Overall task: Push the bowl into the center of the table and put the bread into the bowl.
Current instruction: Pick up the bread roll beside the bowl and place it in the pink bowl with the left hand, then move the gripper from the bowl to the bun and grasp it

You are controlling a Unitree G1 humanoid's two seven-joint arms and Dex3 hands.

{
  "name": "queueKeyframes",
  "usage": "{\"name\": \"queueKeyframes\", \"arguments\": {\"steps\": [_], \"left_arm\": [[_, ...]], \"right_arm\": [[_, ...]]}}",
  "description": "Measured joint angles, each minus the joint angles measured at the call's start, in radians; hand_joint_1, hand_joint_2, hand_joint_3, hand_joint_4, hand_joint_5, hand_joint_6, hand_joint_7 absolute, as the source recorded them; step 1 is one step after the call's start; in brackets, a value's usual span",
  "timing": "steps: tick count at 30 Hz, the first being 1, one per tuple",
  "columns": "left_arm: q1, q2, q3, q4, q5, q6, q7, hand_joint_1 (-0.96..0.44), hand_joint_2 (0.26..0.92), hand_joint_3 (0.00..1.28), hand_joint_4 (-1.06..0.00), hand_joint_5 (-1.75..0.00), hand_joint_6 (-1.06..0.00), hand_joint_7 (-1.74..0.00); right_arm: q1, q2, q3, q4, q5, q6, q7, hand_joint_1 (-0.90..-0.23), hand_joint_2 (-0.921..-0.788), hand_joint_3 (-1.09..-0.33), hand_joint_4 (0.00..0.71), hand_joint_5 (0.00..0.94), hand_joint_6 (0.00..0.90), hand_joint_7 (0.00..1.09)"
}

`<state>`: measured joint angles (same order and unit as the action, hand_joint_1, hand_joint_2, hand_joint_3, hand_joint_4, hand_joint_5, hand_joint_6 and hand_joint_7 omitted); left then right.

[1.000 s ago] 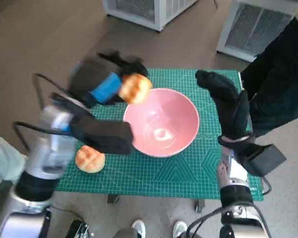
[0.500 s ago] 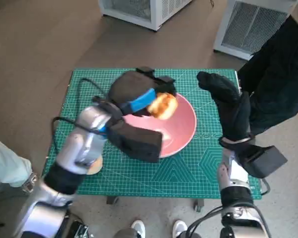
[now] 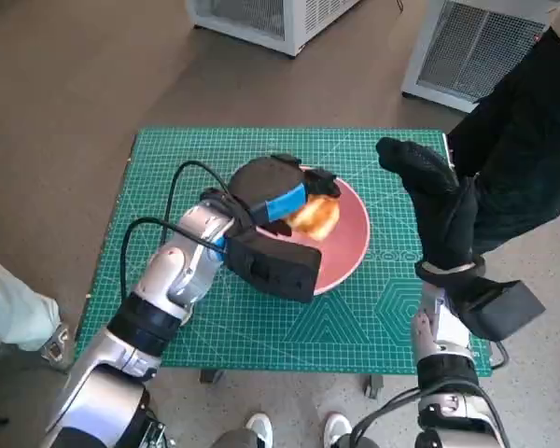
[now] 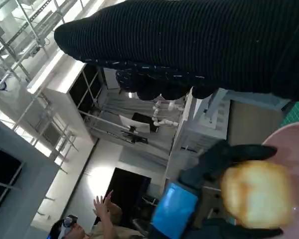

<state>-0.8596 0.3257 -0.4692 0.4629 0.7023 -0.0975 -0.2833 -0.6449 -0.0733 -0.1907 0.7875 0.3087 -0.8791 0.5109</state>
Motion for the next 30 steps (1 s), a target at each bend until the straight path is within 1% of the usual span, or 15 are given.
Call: {"name": "queueKeyframes", "arguments": {"steps": [2,4,9,11,18,25,30], "left_arm": [[0.0,0.0,0.0,0.0,0.0,0.0,-0.014,-0.19,0.762,0.01,-0.14,-0.01,-0.28,-0.03],[0.0,0.002,0.0,-0.001,-0.001,-0.001,-0.027,-0.28,0.756,0.0,-0.13,0.0,-0.26,-0.01],[0.003,0.016,0.003,-0.017,-0.003,-0.012,-0.034,-0.38,0.749,0.0,-0.11,0.0,-0.25,-0.01],[0.008,0.024,0.01,-0.039,-0.004,-0.013,-0.037,-0.39,0.746,0.0,-0.11,0.0,-0.25,0.0],[0.048,0.065,0.052,-0.156,-0.03,-0.006,-0.065,-0.38,0.737,0.0,-0.11,0.0,-0.25,0.0],[0.119,0.132,0.115,-0.289,-0.056,0.0,-0.099,-0.35,0.731,0.0,-0.12,0.0,-0.25,0.0],[0.144,0.167,0.148,-0.332,-0.069,0.005,-0.108,-0.34,0.728,0.0,-0.12,0.0,-0.26,-0.01]], "right_arm": [[0.0,0.0,-0.001,-0.003,0.0,0.001,-0.002,-0.764,-0.921,-0.795,0.2,0.001,0.0,0.6],[0.0,-0.001,-0.002,-0.004,0.0,0.002,-0.005,-0.766,-0.921,-0.795,0.2,0.001,0.0,0.6],[0.0,-0.001,-0.002,-0.004,0.0,0.008,-0.007,-0.767,-0.921,-0.791,0.2,0.001,0.001,0.61],[0.0,-0.001,-0.002,-0.004,0.0,0.01,-0.007,-0.767,-0.921,-0.79,0.2,0.001,0.001,0.61],[0.0,0.0,0.0,-0.004,0.0,0.012,-0.007,-0.767,-0.921,-0.79,0.2,0.001,0.001,0.6],[0.0,0.002,0.003,-0.004,0.0,0.019,-0.007,-0.762,-0.921,-0.791,0.199,0.0,0.0,0.6],[0.0,0.001,0.003,-0.004,0.0,0.02,-0.007,-0.757,-0.921,-0.791,0.199,0.001,0.0,0.61]]}}
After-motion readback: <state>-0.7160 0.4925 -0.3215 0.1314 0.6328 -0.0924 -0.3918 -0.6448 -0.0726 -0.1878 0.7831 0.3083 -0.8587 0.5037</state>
